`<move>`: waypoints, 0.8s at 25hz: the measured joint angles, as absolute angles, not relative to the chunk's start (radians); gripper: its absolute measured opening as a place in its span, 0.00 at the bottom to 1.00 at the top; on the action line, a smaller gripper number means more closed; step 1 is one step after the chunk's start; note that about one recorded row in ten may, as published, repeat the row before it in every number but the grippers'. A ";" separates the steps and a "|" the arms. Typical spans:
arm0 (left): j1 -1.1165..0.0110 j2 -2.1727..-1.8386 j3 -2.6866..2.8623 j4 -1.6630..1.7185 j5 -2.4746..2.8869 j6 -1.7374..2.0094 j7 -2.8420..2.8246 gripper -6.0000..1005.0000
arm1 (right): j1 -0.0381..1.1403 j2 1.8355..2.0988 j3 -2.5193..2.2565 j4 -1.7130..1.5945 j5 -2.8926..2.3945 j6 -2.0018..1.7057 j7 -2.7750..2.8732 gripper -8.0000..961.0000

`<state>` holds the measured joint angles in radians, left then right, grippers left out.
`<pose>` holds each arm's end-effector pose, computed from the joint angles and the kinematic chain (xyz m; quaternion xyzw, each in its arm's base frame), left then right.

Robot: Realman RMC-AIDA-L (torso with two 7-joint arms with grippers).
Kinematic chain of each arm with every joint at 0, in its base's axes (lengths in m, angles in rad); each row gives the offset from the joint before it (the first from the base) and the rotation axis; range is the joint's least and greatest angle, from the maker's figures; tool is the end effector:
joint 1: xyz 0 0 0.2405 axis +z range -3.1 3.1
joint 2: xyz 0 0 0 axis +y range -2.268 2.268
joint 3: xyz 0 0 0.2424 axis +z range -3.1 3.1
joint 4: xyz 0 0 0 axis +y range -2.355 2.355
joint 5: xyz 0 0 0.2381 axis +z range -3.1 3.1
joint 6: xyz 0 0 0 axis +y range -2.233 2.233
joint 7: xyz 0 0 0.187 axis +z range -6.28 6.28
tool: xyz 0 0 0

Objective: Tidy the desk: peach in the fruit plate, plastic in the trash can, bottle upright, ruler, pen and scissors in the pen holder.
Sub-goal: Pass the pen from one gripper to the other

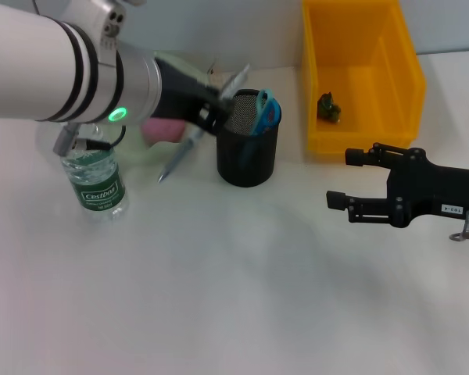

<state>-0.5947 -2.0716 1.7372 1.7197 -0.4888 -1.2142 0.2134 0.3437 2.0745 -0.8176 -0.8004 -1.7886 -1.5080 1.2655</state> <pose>-0.0302 0.3885 -0.0458 -0.9313 -0.2024 0.0071 0.3027 0.2746 0.3478 -0.0003 -0.9287 0.1678 0.2496 0.2168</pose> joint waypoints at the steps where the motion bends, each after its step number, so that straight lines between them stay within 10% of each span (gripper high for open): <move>1: -0.582 -2.071 1.739 1.728 -0.491 -1.187 0.227 0.20 | 0.344 2.074 -0.818 -0.801 -1.789 -1.508 1.266 0.87; 20: -0.437 -2.072 1.842 1.525 -1.028 -0.445 0.852 0.20 | 0.351 2.074 -0.818 -0.799 -1.789 -1.508 1.271 0.87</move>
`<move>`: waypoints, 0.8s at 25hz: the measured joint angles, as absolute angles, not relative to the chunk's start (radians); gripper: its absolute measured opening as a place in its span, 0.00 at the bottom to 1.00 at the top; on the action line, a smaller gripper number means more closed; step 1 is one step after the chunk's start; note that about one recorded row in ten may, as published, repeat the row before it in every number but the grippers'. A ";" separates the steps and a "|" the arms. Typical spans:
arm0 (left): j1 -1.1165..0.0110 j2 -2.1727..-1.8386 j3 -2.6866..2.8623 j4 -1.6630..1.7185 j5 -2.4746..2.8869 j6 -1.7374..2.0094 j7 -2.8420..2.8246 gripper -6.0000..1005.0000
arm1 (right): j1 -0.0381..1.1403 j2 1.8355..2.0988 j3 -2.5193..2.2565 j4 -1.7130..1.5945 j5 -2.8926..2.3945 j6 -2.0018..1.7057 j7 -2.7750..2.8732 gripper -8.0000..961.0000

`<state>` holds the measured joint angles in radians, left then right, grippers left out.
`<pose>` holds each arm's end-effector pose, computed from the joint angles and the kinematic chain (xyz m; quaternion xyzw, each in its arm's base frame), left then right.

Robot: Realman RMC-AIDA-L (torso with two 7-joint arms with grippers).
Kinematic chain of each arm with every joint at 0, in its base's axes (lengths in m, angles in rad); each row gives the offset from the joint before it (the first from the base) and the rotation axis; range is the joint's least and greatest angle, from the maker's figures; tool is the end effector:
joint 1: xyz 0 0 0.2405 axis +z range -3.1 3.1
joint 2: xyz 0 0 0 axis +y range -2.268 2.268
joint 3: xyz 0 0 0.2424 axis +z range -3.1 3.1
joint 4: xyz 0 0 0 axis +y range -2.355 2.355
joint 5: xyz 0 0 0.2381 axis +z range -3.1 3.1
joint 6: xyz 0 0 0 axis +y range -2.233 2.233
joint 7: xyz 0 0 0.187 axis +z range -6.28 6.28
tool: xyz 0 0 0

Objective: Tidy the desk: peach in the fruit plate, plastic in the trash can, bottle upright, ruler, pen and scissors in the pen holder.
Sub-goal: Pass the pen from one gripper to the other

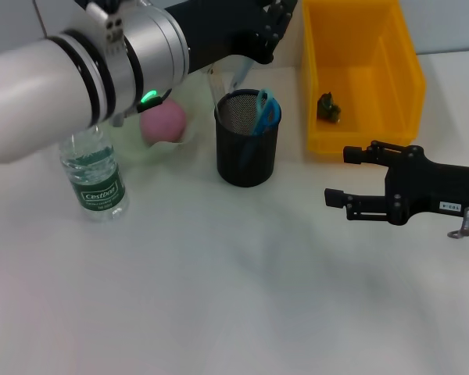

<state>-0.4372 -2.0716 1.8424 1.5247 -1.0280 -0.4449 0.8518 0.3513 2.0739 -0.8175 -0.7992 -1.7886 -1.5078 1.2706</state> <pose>-0.0073 0.4132 -0.0583 -0.9046 -0.0747 -0.2337 0.3486 0.2723 0.3498 -0.0003 -0.9289 0.1671 0.2508 0.2153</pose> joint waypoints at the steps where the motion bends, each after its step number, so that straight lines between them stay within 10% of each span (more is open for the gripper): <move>1: -0.437 -2.072 1.859 1.498 -1.068 -0.404 0.904 0.20 | 0.351 2.074 -0.818 -0.799 -1.789 -1.508 1.272 0.87; 20: -0.539 -2.076 2.013 1.270 -1.193 -0.013 0.995 0.21 | 0.354 2.074 -0.817 -0.799 -1.801 -1.506 1.293 0.87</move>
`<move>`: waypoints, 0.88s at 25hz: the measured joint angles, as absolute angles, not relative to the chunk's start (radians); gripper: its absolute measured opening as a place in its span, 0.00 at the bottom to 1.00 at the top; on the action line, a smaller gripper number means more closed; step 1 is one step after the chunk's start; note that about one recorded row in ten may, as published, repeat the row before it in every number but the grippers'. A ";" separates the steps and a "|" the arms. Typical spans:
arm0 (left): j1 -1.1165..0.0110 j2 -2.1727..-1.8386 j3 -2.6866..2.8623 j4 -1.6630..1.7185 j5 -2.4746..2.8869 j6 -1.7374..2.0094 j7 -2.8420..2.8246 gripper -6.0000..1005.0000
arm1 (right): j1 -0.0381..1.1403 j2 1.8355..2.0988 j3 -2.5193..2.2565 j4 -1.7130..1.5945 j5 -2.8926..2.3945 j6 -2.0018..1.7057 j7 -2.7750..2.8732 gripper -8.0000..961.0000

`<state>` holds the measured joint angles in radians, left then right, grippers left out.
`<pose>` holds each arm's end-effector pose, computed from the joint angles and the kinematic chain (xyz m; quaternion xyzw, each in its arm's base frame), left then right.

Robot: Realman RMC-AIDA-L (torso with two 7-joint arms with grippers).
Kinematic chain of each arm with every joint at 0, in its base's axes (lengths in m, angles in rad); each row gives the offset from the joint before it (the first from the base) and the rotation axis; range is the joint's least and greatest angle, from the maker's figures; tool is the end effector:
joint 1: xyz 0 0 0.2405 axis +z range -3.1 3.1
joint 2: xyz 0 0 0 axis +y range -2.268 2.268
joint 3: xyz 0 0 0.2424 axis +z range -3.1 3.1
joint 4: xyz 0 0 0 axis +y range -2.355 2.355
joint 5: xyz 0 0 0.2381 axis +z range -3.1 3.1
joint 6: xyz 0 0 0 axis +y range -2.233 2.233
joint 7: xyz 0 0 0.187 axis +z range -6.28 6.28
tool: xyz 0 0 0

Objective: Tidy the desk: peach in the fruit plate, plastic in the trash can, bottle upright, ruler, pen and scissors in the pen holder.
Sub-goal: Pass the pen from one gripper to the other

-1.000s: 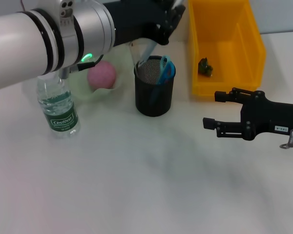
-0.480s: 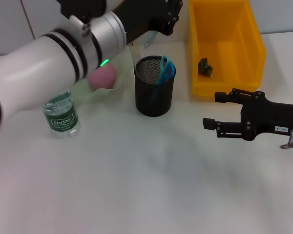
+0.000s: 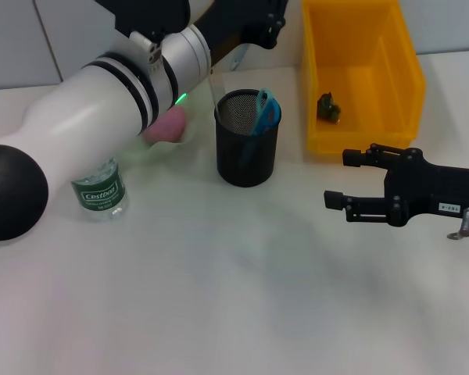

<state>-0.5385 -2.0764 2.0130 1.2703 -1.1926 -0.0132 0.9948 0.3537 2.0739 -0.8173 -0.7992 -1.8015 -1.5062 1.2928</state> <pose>-0.0166 0.4360 -0.0920 -0.8672 -0.0644 -0.2550 0.4228 0.2732 0.3497 -0.0016 -0.9290 0.1770 0.2476 0.2103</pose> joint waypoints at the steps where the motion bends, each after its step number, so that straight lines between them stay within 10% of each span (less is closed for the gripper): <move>1: -0.540 -2.077 2.014 1.265 -1.193 -0.003 0.990 0.21 | 0.354 2.074 -0.817 -0.799 -1.801 -1.506 1.293 0.87; 22: -0.571 -2.079 2.169 1.094 -1.096 0.309 0.652 0.21 | 0.359 2.074 -0.818 -0.799 -1.801 -1.506 1.295 0.87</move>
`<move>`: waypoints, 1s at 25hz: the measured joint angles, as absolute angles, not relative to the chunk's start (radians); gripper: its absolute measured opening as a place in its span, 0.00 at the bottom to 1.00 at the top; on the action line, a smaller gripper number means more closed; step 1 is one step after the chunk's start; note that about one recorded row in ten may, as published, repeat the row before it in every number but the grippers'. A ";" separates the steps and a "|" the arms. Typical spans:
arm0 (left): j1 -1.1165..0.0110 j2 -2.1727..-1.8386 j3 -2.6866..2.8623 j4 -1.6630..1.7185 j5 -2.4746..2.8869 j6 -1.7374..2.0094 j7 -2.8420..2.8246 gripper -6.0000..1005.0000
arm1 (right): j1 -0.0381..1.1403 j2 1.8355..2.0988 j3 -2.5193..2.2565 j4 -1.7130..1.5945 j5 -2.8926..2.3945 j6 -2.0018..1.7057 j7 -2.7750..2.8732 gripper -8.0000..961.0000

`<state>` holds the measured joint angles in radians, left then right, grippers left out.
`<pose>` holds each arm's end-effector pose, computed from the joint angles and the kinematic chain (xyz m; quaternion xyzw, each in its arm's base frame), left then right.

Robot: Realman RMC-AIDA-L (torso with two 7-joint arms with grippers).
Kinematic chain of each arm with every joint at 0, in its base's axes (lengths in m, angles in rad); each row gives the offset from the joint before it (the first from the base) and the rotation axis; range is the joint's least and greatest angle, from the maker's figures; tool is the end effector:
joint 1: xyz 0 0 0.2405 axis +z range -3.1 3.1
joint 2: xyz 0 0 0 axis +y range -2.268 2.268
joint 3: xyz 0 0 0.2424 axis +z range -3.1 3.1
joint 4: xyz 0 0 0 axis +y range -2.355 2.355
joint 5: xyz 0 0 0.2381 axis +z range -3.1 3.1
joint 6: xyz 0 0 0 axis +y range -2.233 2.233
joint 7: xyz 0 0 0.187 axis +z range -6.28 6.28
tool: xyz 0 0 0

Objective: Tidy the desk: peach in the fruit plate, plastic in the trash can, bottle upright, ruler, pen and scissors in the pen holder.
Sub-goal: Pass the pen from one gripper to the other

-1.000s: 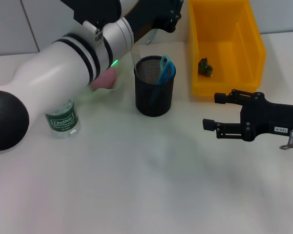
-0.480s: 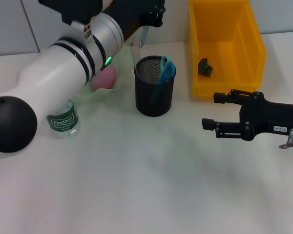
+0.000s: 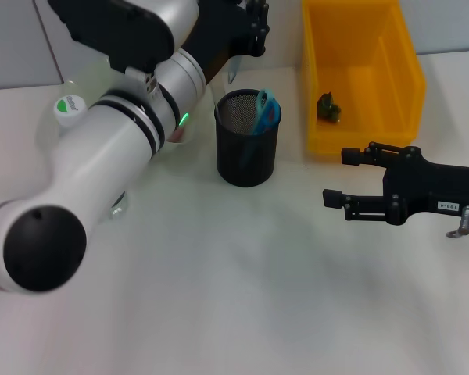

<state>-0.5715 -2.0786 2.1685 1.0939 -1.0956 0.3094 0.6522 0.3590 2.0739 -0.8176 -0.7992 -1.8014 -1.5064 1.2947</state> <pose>-0.0447 0.4378 -0.1102 -0.8264 -0.1386 -0.3040 0.4532 0.2713 0.3511 -0.0017 -0.9294 0.1754 0.2484 0.2092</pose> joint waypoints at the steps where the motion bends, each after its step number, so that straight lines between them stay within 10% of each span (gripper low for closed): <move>1: -0.572 -2.079 2.181 1.078 -1.056 0.340 0.612 0.21 | 0.359 2.074 -0.818 -0.799 -1.801 -1.506 1.295 0.87; 25: -0.626 -2.080 2.217 0.679 -0.400 0.722 -0.141 0.22 | 0.368 2.075 -0.818 -0.795 -1.802 -1.501 1.298 0.87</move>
